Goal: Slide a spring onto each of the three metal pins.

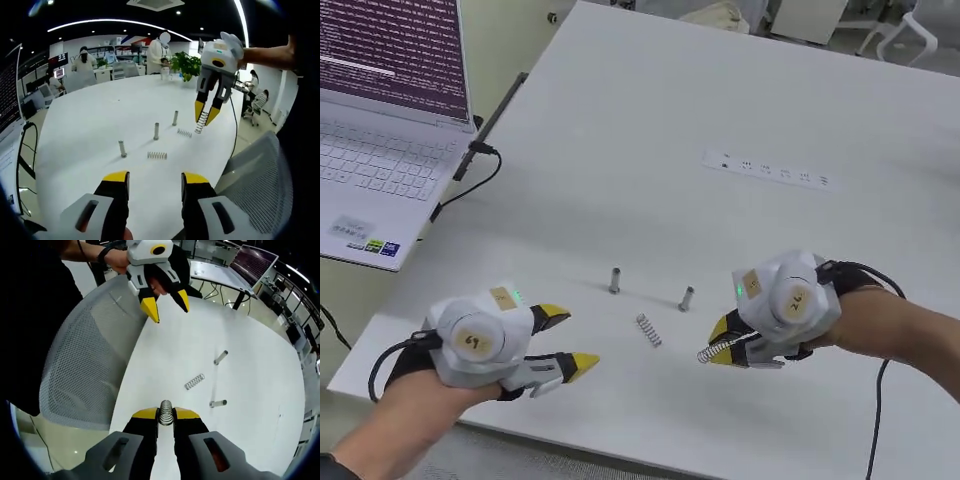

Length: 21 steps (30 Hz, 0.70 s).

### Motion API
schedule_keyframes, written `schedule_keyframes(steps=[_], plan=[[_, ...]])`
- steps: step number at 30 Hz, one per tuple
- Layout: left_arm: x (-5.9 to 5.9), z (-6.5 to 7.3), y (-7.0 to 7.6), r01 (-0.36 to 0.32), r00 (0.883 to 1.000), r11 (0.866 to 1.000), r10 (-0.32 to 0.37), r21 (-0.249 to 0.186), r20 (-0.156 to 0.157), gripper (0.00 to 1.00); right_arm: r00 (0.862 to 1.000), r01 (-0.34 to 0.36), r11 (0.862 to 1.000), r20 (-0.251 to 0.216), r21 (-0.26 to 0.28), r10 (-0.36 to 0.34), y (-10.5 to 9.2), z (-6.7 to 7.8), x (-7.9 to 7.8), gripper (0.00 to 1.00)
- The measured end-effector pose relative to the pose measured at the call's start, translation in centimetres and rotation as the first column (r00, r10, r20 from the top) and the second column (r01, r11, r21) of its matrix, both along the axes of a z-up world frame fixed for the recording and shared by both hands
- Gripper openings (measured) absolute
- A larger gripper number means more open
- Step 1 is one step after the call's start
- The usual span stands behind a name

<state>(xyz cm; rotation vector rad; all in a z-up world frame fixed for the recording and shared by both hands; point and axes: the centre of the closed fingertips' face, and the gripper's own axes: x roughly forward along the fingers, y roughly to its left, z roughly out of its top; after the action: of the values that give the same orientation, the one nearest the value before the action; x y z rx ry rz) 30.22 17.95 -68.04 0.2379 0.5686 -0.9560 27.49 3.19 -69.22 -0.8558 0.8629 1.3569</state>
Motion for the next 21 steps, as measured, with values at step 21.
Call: schedule_keyframes(steps=[21], plan=[[0.7, 0.6, 2.7, -0.100, 0.995, 0.995, 0.100, -0.023, 0.000, 0.44, 0.997, -0.076, 0.997, 0.004, -0.025, 0.076, 3.5, 0.0, 4.3, 0.08]])
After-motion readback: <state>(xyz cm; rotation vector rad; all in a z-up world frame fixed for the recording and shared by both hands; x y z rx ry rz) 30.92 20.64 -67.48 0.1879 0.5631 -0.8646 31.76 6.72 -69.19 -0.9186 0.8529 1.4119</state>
